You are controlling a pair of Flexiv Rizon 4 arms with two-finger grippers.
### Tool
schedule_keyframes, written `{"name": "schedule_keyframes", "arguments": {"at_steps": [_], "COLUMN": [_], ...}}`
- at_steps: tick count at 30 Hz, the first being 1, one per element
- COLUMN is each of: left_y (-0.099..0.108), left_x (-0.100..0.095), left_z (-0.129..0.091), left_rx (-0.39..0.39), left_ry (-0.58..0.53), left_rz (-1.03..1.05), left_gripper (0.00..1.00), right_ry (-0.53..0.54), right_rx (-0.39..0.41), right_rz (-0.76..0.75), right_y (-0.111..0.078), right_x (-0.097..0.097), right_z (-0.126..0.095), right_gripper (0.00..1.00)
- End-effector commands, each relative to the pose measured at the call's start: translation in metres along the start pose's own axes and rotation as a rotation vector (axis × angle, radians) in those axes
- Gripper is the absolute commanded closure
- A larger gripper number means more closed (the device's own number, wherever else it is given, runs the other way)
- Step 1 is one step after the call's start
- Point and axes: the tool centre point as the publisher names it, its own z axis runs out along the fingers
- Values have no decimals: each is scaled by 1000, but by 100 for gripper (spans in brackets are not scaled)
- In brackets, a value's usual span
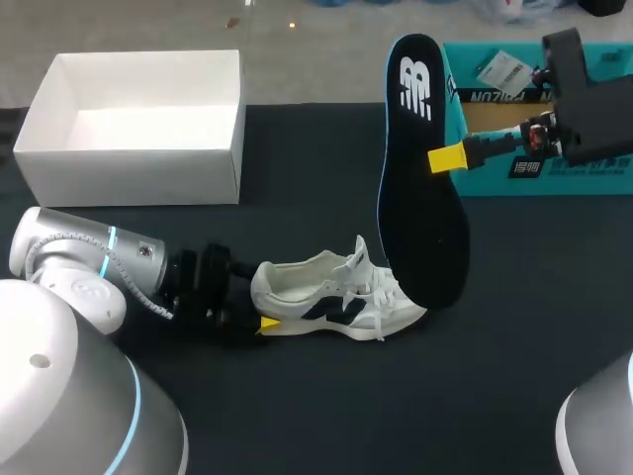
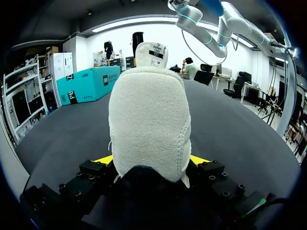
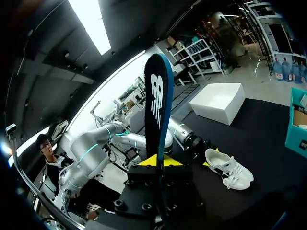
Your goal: Take the shoe out of the shoebox, open the shoe tongue, remove and reinsert the insole, then place the shoe into the shoebox
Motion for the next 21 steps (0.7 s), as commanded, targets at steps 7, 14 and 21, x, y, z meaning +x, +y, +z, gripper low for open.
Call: {"name": "schedule_keyframes", "arguments": {"at_steps": [7, 14, 21], "left_y": [3, 3, 1], "left_x": [1, 1, -5], "left_z": [2, 2, -3], "left_rx": [0, 0, -36], "left_ry": [-2, -2, 30], "left_rz": [0, 0, 14], "left_gripper": [100, 100, 0], "right_ry": [1, 1, 1], "right_rx": [6, 6, 6], "right_rz": [2, 2, 2], "right_y": [4, 4, 4], "right_x": [-2, -2, -2], "right_z": [3, 3, 3], "right_gripper": [100, 100, 100]}}
